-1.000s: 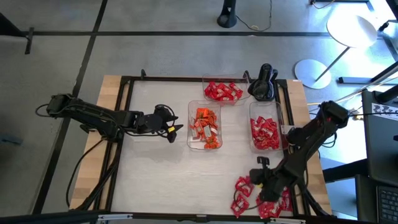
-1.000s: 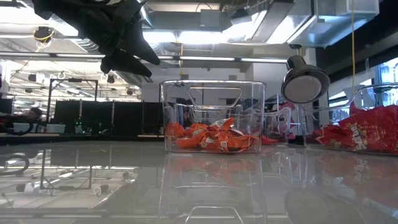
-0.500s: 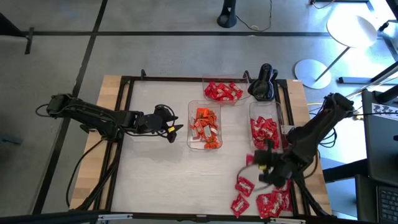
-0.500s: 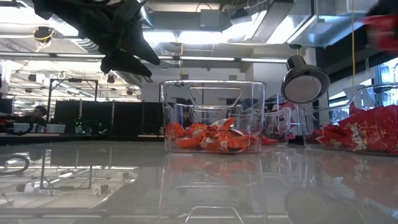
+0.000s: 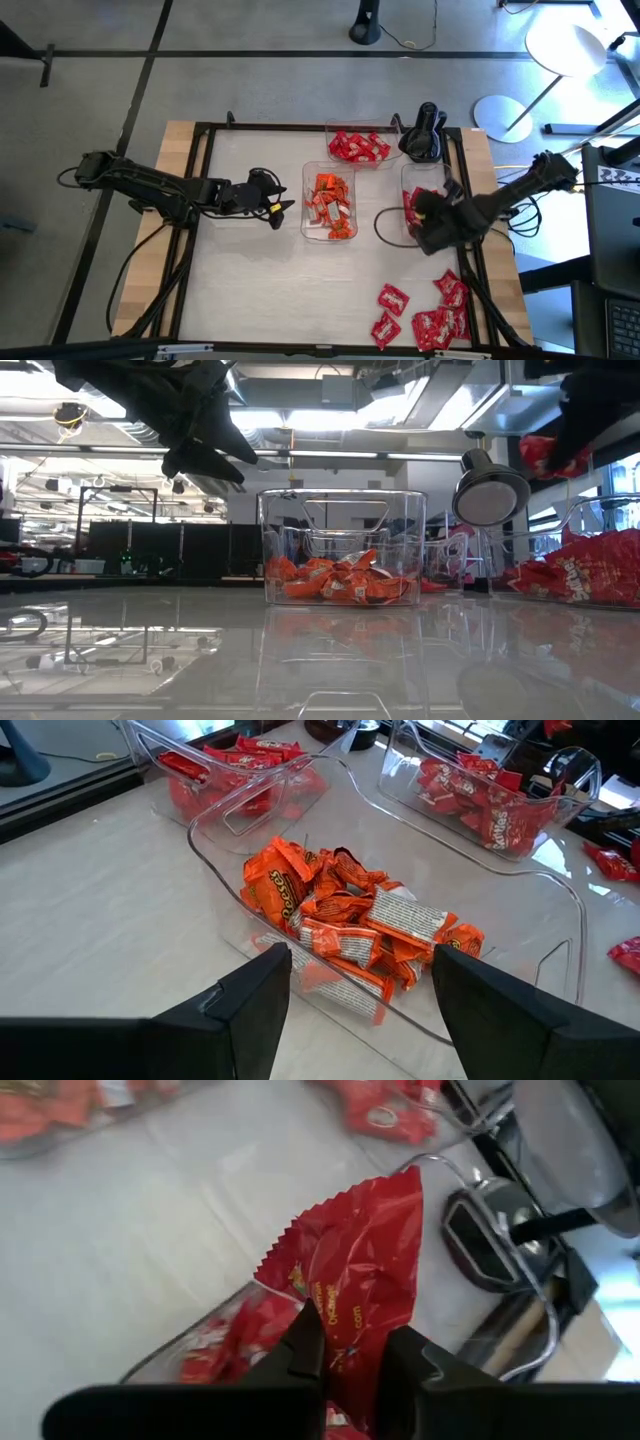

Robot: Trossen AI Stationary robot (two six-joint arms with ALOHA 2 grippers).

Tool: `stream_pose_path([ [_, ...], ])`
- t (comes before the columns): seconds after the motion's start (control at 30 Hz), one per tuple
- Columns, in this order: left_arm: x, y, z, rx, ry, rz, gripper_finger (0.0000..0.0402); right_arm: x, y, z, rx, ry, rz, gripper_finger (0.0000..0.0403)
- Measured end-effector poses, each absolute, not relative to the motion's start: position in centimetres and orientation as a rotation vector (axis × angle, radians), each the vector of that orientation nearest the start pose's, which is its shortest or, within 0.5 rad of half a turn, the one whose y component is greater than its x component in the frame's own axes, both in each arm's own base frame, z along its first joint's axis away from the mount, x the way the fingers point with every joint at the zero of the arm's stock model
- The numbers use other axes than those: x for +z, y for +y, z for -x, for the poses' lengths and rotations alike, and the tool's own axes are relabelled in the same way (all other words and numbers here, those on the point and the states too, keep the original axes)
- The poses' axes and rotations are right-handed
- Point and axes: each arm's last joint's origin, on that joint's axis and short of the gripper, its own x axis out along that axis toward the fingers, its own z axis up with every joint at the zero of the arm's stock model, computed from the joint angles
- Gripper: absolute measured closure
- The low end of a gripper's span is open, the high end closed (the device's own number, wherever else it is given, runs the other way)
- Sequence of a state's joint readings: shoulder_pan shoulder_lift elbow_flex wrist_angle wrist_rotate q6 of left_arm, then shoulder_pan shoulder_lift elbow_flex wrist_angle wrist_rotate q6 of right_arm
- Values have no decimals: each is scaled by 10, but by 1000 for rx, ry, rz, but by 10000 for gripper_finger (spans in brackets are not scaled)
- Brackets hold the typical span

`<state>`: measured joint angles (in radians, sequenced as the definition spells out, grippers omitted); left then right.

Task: Sort candy
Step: Put the red candy pack into the bottom right transparent bin

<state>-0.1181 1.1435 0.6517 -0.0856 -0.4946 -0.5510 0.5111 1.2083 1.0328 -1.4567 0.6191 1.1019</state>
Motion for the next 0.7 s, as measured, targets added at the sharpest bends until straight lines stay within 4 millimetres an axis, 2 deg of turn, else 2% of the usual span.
stream_pose_path([
  [0.1, 230, -14, -233, 505, 435, 355, 169, 275, 61, -162, -777, 1143, -86, 333],
  [0.23, 230, -14, -233, 505, 435, 355, 169, 274, 55, -163, -787, 1189, -113, 261],
  [0.43, 230, -14, -233, 505, 438, 354, 169, 273, 59, -167, -733, 1193, -188, 168],
  [0.53, 230, -14, -233, 505, 437, 354, 169, 273, 76, -175, -584, 1144, -243, 146],
  [0.7, 230, -14, -233, 506, 437, 354, 169, 275, 125, -190, -190, 1006, -244, 135],
])
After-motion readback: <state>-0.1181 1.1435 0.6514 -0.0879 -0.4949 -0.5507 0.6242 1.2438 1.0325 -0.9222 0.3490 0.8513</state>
